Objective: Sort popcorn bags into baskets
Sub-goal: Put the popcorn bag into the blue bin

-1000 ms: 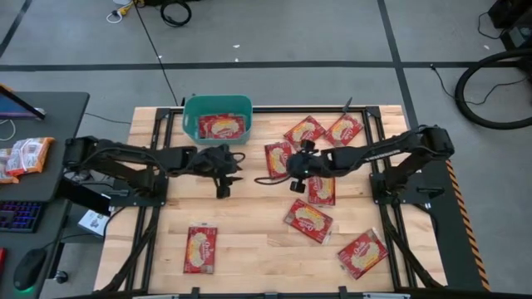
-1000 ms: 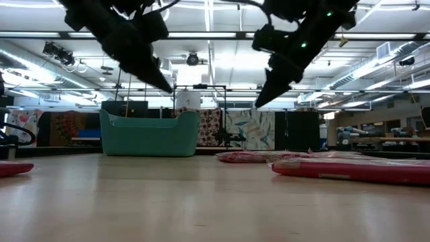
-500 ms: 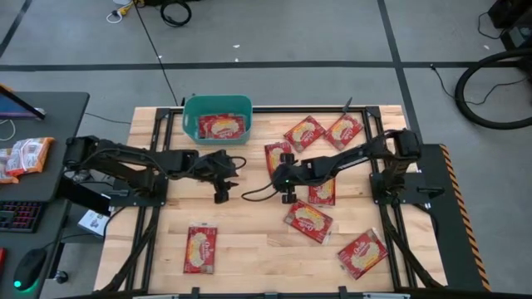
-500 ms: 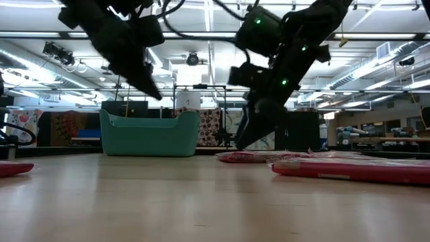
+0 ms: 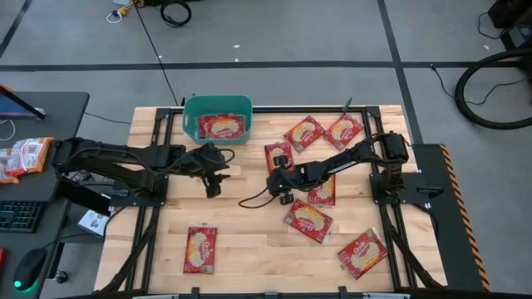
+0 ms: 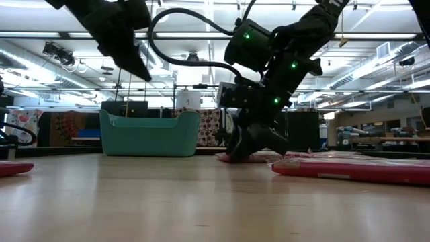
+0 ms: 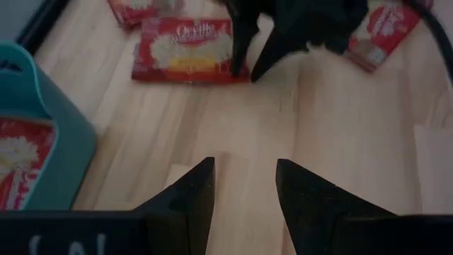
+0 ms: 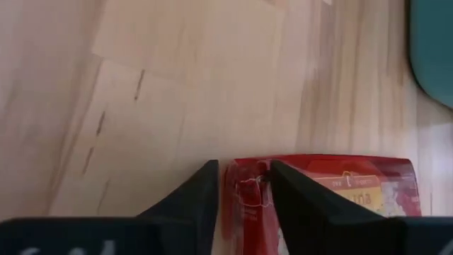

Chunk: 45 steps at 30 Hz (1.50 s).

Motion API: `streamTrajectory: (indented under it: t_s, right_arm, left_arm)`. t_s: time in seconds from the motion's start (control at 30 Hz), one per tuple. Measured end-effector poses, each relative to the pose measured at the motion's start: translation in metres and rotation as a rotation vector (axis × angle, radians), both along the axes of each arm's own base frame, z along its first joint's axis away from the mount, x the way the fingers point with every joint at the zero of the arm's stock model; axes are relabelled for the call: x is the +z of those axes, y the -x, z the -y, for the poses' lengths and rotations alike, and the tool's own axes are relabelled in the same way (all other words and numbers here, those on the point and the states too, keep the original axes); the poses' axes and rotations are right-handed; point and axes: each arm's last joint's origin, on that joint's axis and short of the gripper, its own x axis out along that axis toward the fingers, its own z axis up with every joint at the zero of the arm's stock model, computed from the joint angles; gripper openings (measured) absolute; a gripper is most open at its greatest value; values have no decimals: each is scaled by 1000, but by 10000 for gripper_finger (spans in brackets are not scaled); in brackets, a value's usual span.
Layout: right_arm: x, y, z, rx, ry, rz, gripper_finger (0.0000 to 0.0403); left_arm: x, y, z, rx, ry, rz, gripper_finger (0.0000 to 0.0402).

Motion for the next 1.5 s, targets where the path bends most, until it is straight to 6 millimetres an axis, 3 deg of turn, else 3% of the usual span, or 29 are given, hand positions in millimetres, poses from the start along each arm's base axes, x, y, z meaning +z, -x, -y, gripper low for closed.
streamTrajectory:
  t_s: [0.27,0.47,0.73,0.97,1.13,1.27,1.5]
  right_arm:
    - [-1,1,0,12,-15,-13,15]
    - [5,4,-2,20,13,-20,8]
    - [71,18,-3,28,5,135,4]
    - [128,25,-4,13,-61,297,2]
    - [158,8,-9,37,-74,306,2]
    - [175,-14,-11,77,-47,326,2]
    - [202,-48,3,112,-97,364,2]
  left_arm:
    - [3,-4,0,29,33,68,155]
    - [12,-11,8,-25,5,187,155]
    - [-3,7,16,-7,-87,291,155]
    - [-10,19,20,-63,-145,575,155]
    - [-13,32,17,-62,-204,739,155]
    - [-1,40,17,-84,-211,825,155]
    - [0,57,28,-178,-205,771,155]
